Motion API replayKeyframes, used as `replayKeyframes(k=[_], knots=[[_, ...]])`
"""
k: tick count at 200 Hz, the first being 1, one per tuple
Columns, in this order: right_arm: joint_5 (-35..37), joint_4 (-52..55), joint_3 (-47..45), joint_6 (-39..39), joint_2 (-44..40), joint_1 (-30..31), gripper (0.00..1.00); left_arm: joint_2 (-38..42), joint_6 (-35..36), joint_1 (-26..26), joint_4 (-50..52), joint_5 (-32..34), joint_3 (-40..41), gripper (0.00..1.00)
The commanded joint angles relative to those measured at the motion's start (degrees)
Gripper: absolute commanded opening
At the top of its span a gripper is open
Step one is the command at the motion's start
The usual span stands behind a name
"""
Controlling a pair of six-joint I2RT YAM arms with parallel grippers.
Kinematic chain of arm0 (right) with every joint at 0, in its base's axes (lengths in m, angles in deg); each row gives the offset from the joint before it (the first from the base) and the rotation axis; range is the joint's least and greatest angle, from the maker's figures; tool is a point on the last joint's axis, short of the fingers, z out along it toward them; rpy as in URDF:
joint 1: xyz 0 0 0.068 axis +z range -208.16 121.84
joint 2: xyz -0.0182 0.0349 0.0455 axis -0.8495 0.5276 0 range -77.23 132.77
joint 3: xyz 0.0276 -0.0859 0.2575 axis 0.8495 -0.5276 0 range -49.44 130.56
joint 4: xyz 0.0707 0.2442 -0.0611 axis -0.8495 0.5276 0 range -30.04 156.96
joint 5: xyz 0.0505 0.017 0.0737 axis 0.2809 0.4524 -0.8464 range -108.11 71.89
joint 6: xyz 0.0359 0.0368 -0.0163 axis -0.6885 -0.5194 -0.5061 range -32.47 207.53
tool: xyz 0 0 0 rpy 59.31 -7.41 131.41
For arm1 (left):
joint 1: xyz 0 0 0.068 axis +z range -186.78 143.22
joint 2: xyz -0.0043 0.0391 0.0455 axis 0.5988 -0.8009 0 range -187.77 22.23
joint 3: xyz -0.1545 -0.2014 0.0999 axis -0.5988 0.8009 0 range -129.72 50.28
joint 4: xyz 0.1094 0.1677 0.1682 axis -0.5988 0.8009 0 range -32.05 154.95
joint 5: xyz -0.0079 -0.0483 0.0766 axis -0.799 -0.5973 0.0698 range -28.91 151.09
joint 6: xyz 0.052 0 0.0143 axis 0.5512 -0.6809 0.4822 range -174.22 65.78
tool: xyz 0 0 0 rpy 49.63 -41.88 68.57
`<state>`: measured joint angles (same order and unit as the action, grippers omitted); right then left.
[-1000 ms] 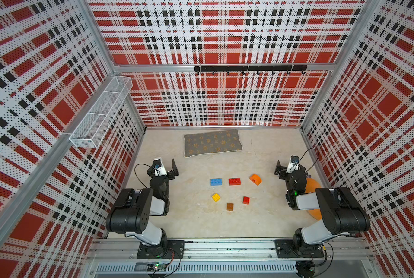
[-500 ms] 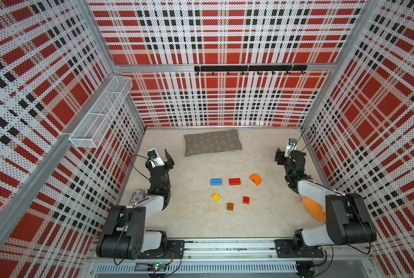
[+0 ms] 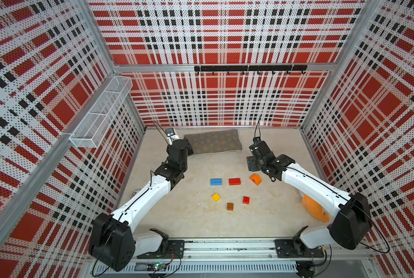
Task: Assemble an ice cream with lego
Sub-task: Pick up the lego brick from the center of the board.
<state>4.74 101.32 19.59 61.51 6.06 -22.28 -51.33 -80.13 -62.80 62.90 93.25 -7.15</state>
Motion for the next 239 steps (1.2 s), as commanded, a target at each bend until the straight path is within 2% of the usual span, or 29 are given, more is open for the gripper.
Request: replayKeyframes(k=[1,54,94,132,167,239], knots=[[-4.7,8.5,-0.9,-12.2,1.2,1.1,0.76,-1.7,-6.7,-2.3,15.9,0.2,-2.4,0.48],[-13.7,6.9,-6.5,-21.7,4.7,5.4,0.73,-1.5,-10.5,-4.1,17.4,-8.2,2.4,0.48],[-13.9,7.1,-6.5,-25.5,9.8,9.4,0.71,-5.6,-9.2,-4.6,17.4,-14.9,2.3,0.46],[-13.5,7.2,-7.5,-29.6,11.2,11.2,0.65,-7.6,-8.2,-5.9,17.4,-15.0,2.0,0.45],[-13.8,6.1,-9.5,-32.5,11.3,11.9,0.64,-8.1,-7.4,-6.4,17.4,-15.0,2.1,0.44],[-13.9,4.4,-10.2,-34.8,13.3,12.9,0.57,-8.8,-5.8,-6.6,17.3,-15.0,2.9,0.44]])
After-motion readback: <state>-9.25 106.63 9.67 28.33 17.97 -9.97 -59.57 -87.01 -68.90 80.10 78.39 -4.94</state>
